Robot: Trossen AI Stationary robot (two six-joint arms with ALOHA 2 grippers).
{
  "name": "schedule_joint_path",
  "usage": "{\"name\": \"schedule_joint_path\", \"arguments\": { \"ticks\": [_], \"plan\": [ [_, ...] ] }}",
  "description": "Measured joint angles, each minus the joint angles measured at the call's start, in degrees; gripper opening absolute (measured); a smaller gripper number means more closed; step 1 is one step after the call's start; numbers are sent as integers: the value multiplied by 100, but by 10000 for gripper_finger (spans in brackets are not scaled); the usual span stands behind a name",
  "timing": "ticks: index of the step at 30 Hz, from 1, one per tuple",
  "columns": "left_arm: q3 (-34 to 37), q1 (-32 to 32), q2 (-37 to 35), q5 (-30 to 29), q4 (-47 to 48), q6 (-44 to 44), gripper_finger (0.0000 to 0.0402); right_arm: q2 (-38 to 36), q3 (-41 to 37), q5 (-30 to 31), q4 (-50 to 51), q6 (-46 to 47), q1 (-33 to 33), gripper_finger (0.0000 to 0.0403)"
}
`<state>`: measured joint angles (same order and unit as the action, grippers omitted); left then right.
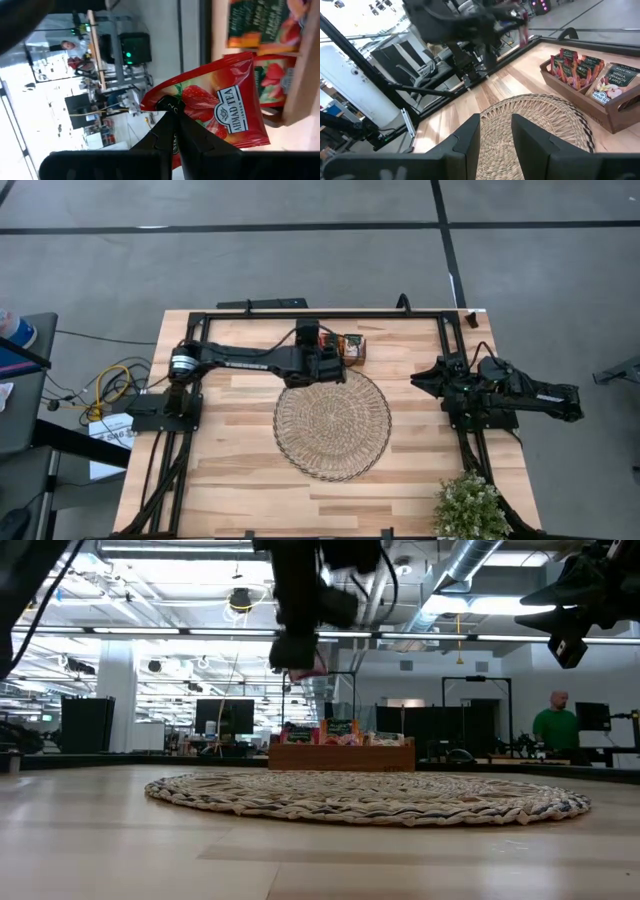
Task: Pick & Place Tea
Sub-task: Put the red tea bag into the left slot of the wooden organizer
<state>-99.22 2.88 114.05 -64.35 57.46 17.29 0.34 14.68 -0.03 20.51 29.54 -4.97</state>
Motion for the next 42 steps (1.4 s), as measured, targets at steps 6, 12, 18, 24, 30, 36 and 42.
{"name": "schedule_joint_path", "arguments": {
  "ticks": [6,12,18,24,30,36,42],
  "plan": [
    [2,262,599,-12,-40,0,7,0,0,0,0,0,-1,103],
    [4,575,956,-45,-110,-36,7,0,0,-2,0,0,0,103],
    [146,817,973,71,-374,-28,7,0,0,-3,0,2,0,103],
    [507,862,971,144,-1025,543,7,0,0,-4,0,2,0,103],
    [641,797,947,247,-1389,767,7,0,0,-4,0,2,0,103],
    [643,860,945,313,-1413,935,7,0,0,-2,-1,20,0,103],
    [643,906,945,497,-1431,1266,7,0,0,-4,0,48,0,103]
  ]
}}
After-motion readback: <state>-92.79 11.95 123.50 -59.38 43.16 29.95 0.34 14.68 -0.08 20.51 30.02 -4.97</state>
